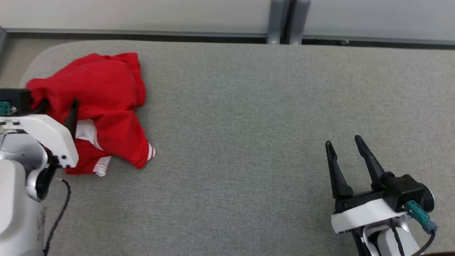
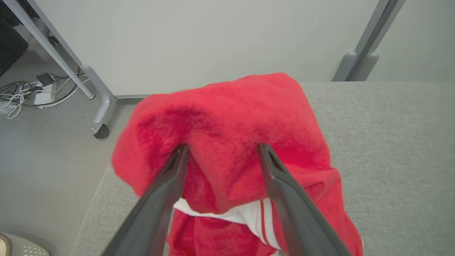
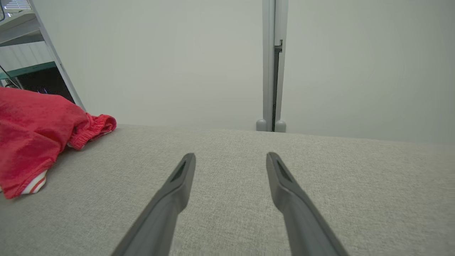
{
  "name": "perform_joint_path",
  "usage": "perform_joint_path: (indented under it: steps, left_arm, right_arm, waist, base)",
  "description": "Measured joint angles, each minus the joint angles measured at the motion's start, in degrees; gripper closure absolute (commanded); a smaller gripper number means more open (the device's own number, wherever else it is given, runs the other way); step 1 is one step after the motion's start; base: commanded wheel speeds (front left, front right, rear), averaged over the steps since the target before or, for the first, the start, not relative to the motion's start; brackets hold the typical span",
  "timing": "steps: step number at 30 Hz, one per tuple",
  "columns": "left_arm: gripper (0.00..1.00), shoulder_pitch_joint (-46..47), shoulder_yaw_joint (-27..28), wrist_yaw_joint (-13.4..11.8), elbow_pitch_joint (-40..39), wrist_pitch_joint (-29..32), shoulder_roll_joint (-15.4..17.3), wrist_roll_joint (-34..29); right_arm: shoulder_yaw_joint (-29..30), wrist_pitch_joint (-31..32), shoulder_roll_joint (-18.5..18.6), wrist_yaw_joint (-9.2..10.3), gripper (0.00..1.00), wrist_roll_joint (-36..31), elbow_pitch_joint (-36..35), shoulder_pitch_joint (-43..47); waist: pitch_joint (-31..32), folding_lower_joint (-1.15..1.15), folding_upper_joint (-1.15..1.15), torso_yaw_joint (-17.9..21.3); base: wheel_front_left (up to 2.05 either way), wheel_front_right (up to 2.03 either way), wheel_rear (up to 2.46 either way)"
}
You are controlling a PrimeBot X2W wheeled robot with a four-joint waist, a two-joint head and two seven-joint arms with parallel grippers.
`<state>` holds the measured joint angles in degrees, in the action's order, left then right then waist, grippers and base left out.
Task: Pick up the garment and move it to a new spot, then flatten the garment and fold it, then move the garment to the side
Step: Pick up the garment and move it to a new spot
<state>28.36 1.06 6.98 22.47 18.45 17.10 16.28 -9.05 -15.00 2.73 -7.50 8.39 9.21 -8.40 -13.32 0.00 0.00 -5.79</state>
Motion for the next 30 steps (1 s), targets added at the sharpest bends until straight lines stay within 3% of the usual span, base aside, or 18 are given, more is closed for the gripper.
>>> perform_joint_path:
  steps: [3, 4, 5, 12, 16, 25, 30]
  left_arm:
    - [0.0, 2.09, 0.75, -0.03, 2.55, 2.0, 1.13, 0.99]
    - [0.76, 2.64, 0.7, -0.1, 3.44, 2.25, 1.64, 0.83]
    - [1.0, 3.02, 0.58, -0.16, 4.43, 2.92, 2.23, 0.73]
    - [1.0, 4.25, 0.14, 0.01, 6.0, 1.47, 2.72, 1.93]
    - [1.0, 3.77, -0.74, 0.1, 2.69, 0.48, 3.16, 3.53]
    - [1.0, 0.44, -5.42, 0.29, -16.22, 1.25, 0.79, 9.31]
    - [1.0, -4.04, -7.19, 0.36, -27.57, 2.8, -1.91, 14.4]
  right_arm:
    - [-0.77, 0.0, 0.0, 0.0, 0.0, 0.25, 0.14, -1.11]
    - [-0.99, 0.0, -0.02, 0.01, 0.0, 0.34, 0.23, -1.52]
    - [-1.07, 0.0, -0.01, 0.0, 0.0, 0.49, 0.27, -1.79]
    - [0.02, 0.0, 0.02, 0.0, 0.0, 1.19, 0.47, -2.18]
    - [0.88, 0.0, 0.0, 0.01, 0.0, 1.37, 0.55, -1.68]
    - [1.11, 0.0, -0.02, 0.0, 0.0, 1.92, 1.0, 1.12]
    - [1.02, 0.0, -0.02, 0.01, 0.0, 1.93, 0.73, 2.08]
  waist:
    - [-1.93, 0.0, 0.0, 1.41]
    - [-2.44, 0.0, 0.0, 1.91]
    - [-2.89, 0.0, 0.0, 2.42]
    - [-3.7, 0.0, 0.0, 4.21]
    - [-2.01, 0.0, 0.0, 4.08]
    - [4.16, 0.0, 0.0, 3.88]
    - [6.83, 0.0, 0.0, 5.69]
  base:
    - [0.0, 0.0, 0.0]
    - [0.0, 0.0, 0.0]
    - [0.0, 0.0, 0.0]
    - [0.0, 0.0, 0.0]
    - [0.0, 0.0, 0.0]
    - [0.0, 0.0, 0.0]
    - [0.0, 0.0, 0.0]
